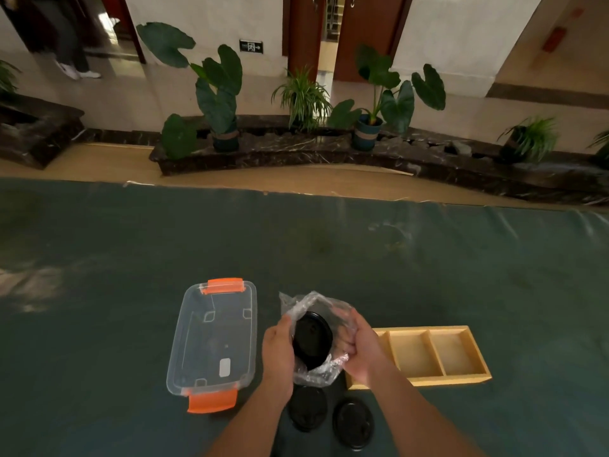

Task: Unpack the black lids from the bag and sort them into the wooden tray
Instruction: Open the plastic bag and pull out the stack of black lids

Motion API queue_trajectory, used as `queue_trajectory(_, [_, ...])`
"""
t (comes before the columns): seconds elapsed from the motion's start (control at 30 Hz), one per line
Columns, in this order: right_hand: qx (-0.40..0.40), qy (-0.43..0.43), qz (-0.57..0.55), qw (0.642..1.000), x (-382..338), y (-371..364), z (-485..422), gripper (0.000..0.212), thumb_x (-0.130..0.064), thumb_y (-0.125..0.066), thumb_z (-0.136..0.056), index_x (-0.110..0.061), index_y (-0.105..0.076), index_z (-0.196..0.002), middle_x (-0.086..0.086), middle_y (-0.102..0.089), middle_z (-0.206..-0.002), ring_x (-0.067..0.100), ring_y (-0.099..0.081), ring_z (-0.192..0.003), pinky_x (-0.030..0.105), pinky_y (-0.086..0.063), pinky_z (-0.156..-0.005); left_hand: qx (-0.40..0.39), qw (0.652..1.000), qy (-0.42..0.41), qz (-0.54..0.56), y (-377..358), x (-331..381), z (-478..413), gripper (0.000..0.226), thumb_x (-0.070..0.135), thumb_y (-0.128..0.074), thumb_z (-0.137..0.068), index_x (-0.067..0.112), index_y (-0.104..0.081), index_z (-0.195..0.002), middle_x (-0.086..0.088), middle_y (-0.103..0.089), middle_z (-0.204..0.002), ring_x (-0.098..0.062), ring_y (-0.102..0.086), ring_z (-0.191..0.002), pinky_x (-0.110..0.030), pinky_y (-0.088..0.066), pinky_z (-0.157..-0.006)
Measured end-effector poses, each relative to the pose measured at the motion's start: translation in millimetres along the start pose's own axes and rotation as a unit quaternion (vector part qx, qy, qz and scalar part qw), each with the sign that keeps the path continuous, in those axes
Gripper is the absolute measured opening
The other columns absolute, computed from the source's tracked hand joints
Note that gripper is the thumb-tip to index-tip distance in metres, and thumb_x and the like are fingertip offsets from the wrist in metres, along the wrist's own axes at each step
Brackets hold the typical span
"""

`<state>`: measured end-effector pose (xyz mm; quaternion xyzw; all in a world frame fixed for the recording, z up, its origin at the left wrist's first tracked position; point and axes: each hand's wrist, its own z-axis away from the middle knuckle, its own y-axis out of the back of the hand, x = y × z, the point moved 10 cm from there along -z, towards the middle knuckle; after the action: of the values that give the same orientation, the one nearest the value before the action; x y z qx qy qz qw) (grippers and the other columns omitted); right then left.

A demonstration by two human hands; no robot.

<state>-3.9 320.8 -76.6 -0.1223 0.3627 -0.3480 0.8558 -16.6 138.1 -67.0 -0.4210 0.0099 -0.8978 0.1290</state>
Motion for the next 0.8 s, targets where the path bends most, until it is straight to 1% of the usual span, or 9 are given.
queue_trajectory(0.2, [0.064,-0.007,0.218,0.974,15.3,-8.2,-14.5,0.034,-0.039,-0.049,-0.106,-0.011,-0.069,-0.109,0.001,-0.056,-0.063,0.016,-0.048,-0.050,0.031,-0.040,-0.050,0.080,0.987,-0.020,-0.136,29.7,-4.9,-26.2,0.074,0.070,-0.040,-0.087,0.008,-0.069,-0.115,-0.017,-0.071,-0.107,-0.034,-0.066,-0.103,-0.051,-0.051,-0.098])
queue_trajectory(0.27, [0.121,0.082,0.457,0.878,-9.2,-15.3,-8.5,0.026,-0.029,-0.049,-0.105,-0.015,-0.064,-0.122,0.009,-0.070,-0.102,0.027,-0.069,-0.088,0.041,-0.056,-0.078,0.083,0.985,-0.003,-0.151,35.7,-14.9,-36.8,0.088,0.079,-0.033,-0.079,0.012,-0.063,-0.127,-0.017,-0.067,-0.124,-0.035,-0.061,-0.116,-0.056,-0.045,-0.107])
queue_trajectory(0.33, [0.221,0.229,0.543,0.777,-44.7,-22.3,19.3,0.041,-0.024,-0.054,-0.102,-0.009,-0.053,-0.140,0.014,-0.058,-0.133,0.031,-0.057,-0.122,0.045,-0.048,-0.105,0.085,0.984,-0.001,-0.158,34.0,-15.9,-36.5,0.086,0.076,-0.033,-0.085,0.014,-0.051,-0.142,-0.018,-0.054,-0.145,-0.036,-0.049,-0.135,-0.058,-0.035,-0.116])
queue_trajectory(0.43, [0.118,0.466,0.578,0.660,-60.3,-93.6,81.2,0.020,-0.006,-0.060,-0.095,-0.017,-0.064,-0.112,-0.004,-0.061,-0.109,0.013,-0.058,-0.100,0.027,-0.051,-0.092,0.093,0.977,-0.047,-0.184,32.2,3.3,-7.4,0.073,0.057,-0.035,-0.101,0.006,-0.033,-0.153,-0.021,-0.034,-0.161,-0.035,-0.028,-0.150,-0.054,-0.018,-0.124])
queue_trajectory(0.5, [0.029,0.425,0.660,0.619,-43.8,-121.2,71.3,0.018,-0.003,-0.056,-0.094,-0.018,-0.066,-0.099,-0.004,-0.066,-0.100,0.014,-0.063,-0.090,0.030,-0.055,-0.083,0.067,0.977,-0.068,-0.191,29.3,0.9,11.1,0.067,0.045,-0.040,-0.104,0.001,-0.030,-0.154,-0.023,-0.034,-0.160,-0.034,-0.030,-0.149,-0.050,-0.019,-0.124])
queue_trajectory(0.57, [0.008,0.314,0.753,0.578,-32.6,-125.4,42.1,0.026,-0.004,-0.051,-0.096,-0.015,-0.070,-0.109,0.003,-0.072,-0.111,0.022,-0.067,-0.101,0.034,-0.055,-0.091,0.069,0.962,-0.089,-0.250,31.7,-8.5,33.5,0.065,0.036,-0.047,-0.103,0.004,-0.027,-0.156,-0.020,-0.032,-0.162,-0.033,-0.031,-0.149,-0.046,-0.023,-0.121])
queue_trajectory(0.67, [-0.016,0.225,0.841,0.492,-20.5,-129.6,9.8,0.030,-0.004,-0.051,-0.097,-0.015,-0.069,-0.119,0.009,-0.072,-0.120,0.028,-0.067,-0.109,0.038,-0.055,-0.095,0.129,0.909,-0.220,-0.330,42.0,-0.1,65.0,0.062,0.024,-0.050,-0.083,0.003,-0.053,-0.141,-0.019,-0.052,-0.146,-0.032,-0.048,-0.135,-0.035,-0.034,-0.113])
queue_trajectory(0.73, [-0.030,0.180,0.877,0.444,-7.3,-132.4,-5.5,0.028,-0.006,-0.057,-0.096,-0.012,-0.067,-0.122,0.011,-0.070,-0.124,0.030,-0.067,-0.112,0.040,-0.054,-0.097,0.101,0.889,-0.284,-0.346,35.9,-2.7,67.3,0.050,0.013,-0.047,-0.078,0.003,-0.065,-0.124,-0.011,-0.061,-0.127,-0.020,-0.055,-0.118,-0.013,-0.033,-0.109])
queue_trajectory(0.8, [-0.033,0.160,0.892,0.421,4.2,-132.9,-16.8,0.032,-0.008,-0.062,-0.095,-0.011,-0.065,-0.126,0.012,-0.070,-0.124,0.030,-0.067,-0.113,0.040,-0.053,-0.099,0.049,0.881,-0.272,-0.383,28.0,-14.5,50.3,0.043,0.005,-0.053,-0.077,0.003,-0.066,-0.118,-0.009,-0.063,-0.119,-0.023,-0.062,-0.110,-0.011,-0.039,-0.103])
